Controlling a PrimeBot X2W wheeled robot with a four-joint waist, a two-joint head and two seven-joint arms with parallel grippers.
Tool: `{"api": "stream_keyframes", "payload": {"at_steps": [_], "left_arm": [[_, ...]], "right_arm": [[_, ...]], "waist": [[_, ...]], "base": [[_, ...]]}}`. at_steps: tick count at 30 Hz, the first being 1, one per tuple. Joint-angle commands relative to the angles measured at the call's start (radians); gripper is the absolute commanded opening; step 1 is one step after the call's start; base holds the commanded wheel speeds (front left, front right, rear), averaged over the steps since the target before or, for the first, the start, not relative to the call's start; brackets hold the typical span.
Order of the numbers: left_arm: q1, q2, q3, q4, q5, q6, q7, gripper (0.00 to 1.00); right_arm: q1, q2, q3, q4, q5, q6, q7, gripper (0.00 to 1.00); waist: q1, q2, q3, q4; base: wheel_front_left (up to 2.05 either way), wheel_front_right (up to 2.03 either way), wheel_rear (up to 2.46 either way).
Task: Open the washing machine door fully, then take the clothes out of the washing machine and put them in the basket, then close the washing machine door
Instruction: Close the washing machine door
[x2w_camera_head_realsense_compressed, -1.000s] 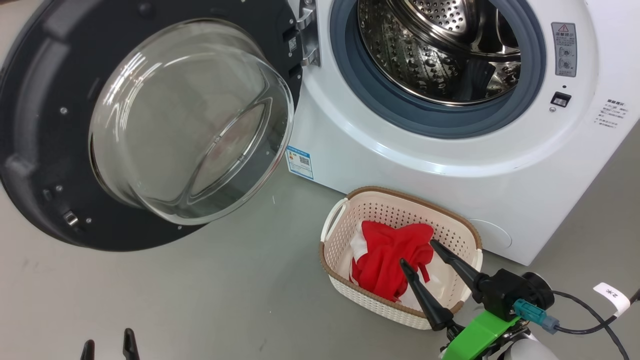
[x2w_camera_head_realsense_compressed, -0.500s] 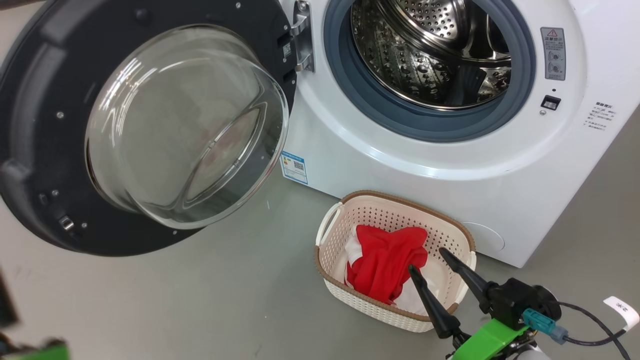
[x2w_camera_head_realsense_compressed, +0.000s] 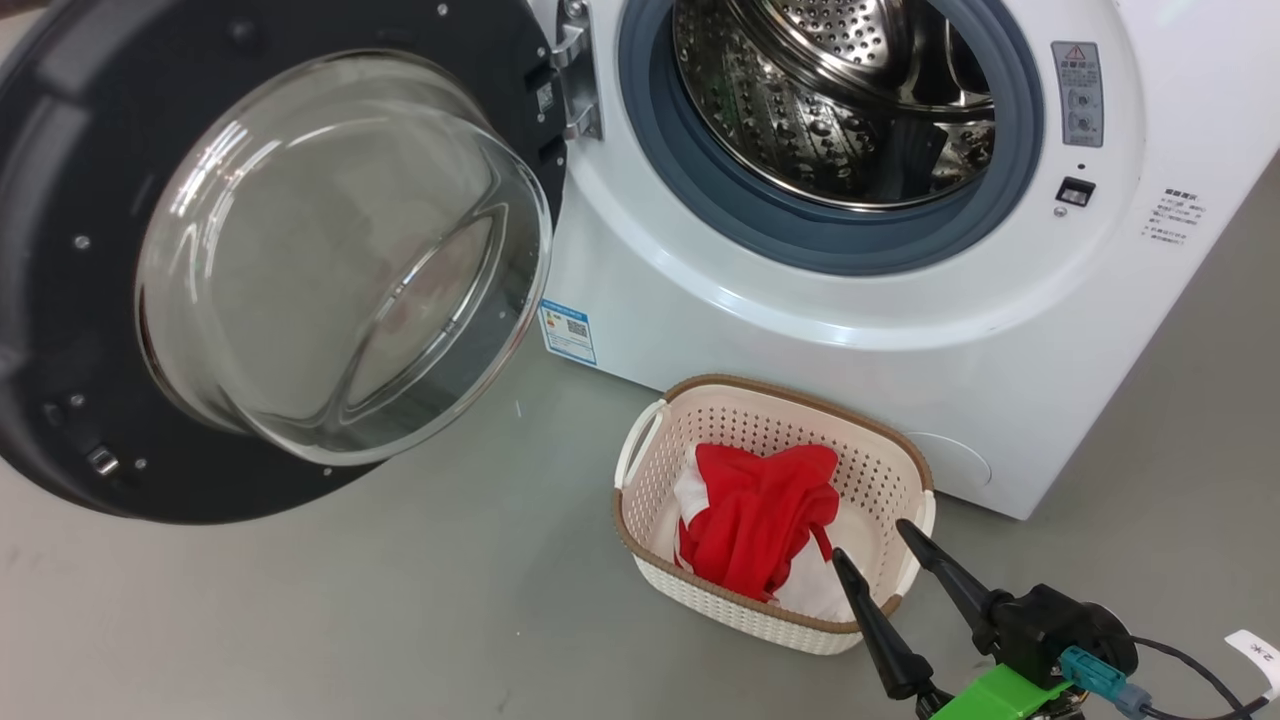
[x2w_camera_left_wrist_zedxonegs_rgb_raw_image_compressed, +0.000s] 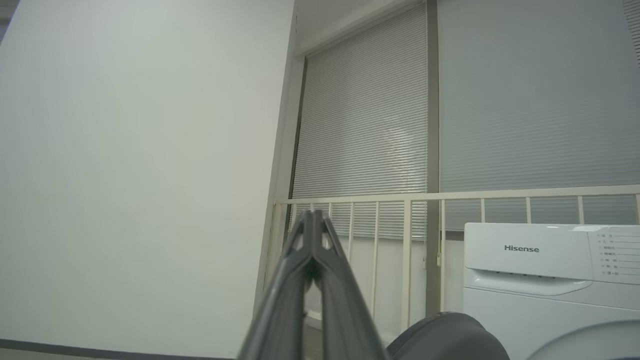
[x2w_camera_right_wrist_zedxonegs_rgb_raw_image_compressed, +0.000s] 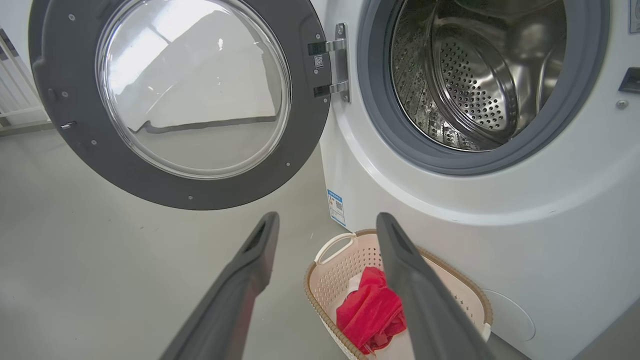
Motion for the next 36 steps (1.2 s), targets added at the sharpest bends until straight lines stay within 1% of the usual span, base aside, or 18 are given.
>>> {"api": "stream_keyframes", "payload": {"at_steps": [1, 4, 6, 8, 10, 12, 13, 15, 21, 24, 27, 36], "left_arm": [[-0.064, 0.099, 0.017, 0.04, -0.026, -0.005, -0.004, 0.0], [-0.133, 0.147, 0.0, 0.178, -0.11, -0.006, -0.004, 0.0], [-0.181, 0.173, -0.031, 0.28, -0.202, -0.006, 0.019, 0.0], [-0.226, 0.207, -0.067, 0.362, -0.292, -0.006, 0.074, 0.0], [-0.273, 0.229, -0.084, 0.443, -0.385, -0.006, 0.147, 0.0], [-0.307, 0.261, -0.1, 0.511, -0.442, -0.006, 0.205, 0.0], [-0.325, 0.268, -0.105, 0.545, -0.48, -0.006, 0.25, 0.0], [-0.351, 0.292, -0.121, 0.604, -0.514, -0.006, 0.312, 0.0], [-0.418, 0.331, -0.129, 0.784, -0.61, -0.006, 0.552, 0.0], [-0.427, 0.348, -0.137, 0.838, -0.621, -0.005, 0.619, 0.0], [-0.43, 0.347, -0.142, 0.854, -0.631, -0.005, 0.66, 0.0], [-0.405, 0.305, -0.169, 0.82, -0.684, -0.006, 0.796, 0.0]], "right_arm": [[-0.012, -0.002, 0.015, -0.031, -0.015, 0.006, -0.006, 1.0], [-0.011, -0.001, 0.013, -0.036, -0.021, 0.006, -0.006, 1.0], [-0.012, -0.002, 0.013, -0.037, -0.024, 0.006, -0.006, 1.0], [-0.015, -0.004, 0.01, -0.038, -0.025, 0.006, -0.006, 1.0], [-0.017, -0.006, 0.008, -0.04, -0.027, 0.006, -0.006, 1.0], [-0.021, -0.008, 0.007, -0.041, -0.03, 0.006, -0.006, 1.0], [-0.023, -0.01, 0.007, -0.042, -0.031, 0.006, -0.006, 1.0], [-0.028, -0.015, 0.008, -0.043, -0.033, 0.006, -0.006, 1.0], [-0.038, -0.028, 0.008, -0.047, -0.037, 0.006, -0.006, 1.0], [-0.039, -0.032, 0.008, -0.049, -0.04, 0.006, -0.006, 1.0], [-0.039, -0.035, 0.004, -0.051, -0.042, 0.006, -0.006, 1.0], [-0.048, -0.042, -0.004, -0.057, -0.052, 0.006, -0.006, 1.0]], "waist": [[0.0001, 0.0, 0.017, -0.015], [0.0001, 0.0, 0.034, -0.027], [0.0001, 0.0, 0.044, -0.032], [0.0001, 0.0, 0.056, -0.034], [0.0001, 0.0, 0.067, -0.034], [0.0001, 0.0, 0.078, -0.035], [0.0001, 0.0, 0.085, -0.036], [0.0001, 0.0, 0.095, -0.037], [0.0001, 0.0, 0.127, -0.044], [0.0001, 0.0, 0.142, -0.05], [0.0001, 0.0, 0.153, -0.052], [0.0001, 0.0, 0.187, -0.051]], "base": [[0.0, 0.0, 0.0], [0.0, 0.0, 0.0], [0.0, 0.0, 0.0], [0.0, 0.0, 0.0], [0.0, 0.0, 0.0], [0.0, 0.0, 0.0], [0.0, 0.0, 0.0], [0.0, 0.0, 0.0], [0.0, 0.0, 0.0], [0.0, 0.0, 0.0], [0.0, 0.0, 0.0], [0.0, 0.0, 0.0]]}}
